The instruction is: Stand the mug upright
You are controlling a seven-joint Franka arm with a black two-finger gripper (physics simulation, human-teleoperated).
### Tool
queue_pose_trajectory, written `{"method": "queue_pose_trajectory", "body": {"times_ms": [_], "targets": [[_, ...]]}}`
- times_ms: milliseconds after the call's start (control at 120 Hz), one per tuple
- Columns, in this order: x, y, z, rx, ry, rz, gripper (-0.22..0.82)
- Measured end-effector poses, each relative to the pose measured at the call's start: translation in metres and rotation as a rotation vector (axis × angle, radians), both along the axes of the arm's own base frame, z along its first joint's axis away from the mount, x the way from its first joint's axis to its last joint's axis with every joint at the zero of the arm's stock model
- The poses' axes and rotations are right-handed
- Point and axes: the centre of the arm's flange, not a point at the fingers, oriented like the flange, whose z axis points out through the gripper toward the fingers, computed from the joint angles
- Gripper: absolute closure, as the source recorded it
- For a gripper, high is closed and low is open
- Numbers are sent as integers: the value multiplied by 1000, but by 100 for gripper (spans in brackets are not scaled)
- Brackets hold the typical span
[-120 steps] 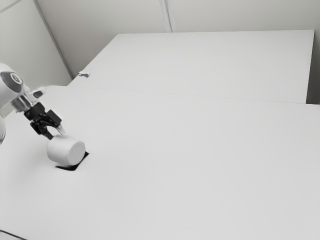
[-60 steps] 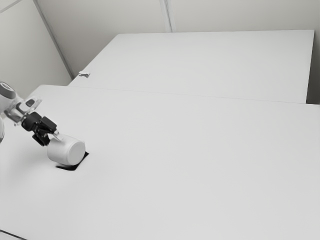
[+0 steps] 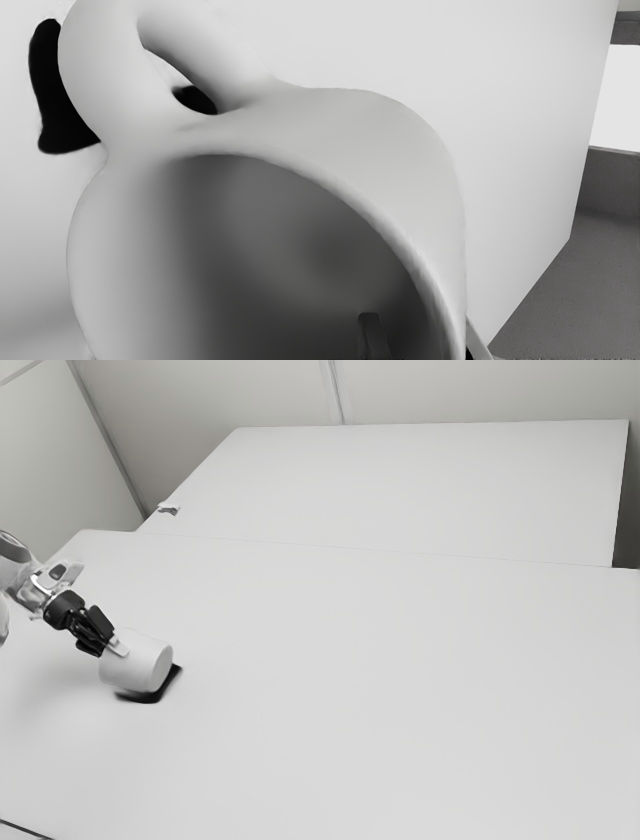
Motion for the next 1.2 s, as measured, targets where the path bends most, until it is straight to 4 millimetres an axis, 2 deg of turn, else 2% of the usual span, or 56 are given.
{"method": "queue_pose_trajectory", "body": {"times_ms": [192, 417, 742, 867, 933, 1075, 1200], "targets": [[1, -4, -6, -24, -5, 7, 73], [5, -10, -9, -40, -18, 16, 77], [14, -17, 7, -19, -20, 39, 79], [28, -30, 20, 23, -25, 46, 79], [36, -36, 34, 81, -31, 53, 79], [54, -70, 74, 250, -12, 35, 79], [54, -99, 81, 360, 67, 58, 79]]}}
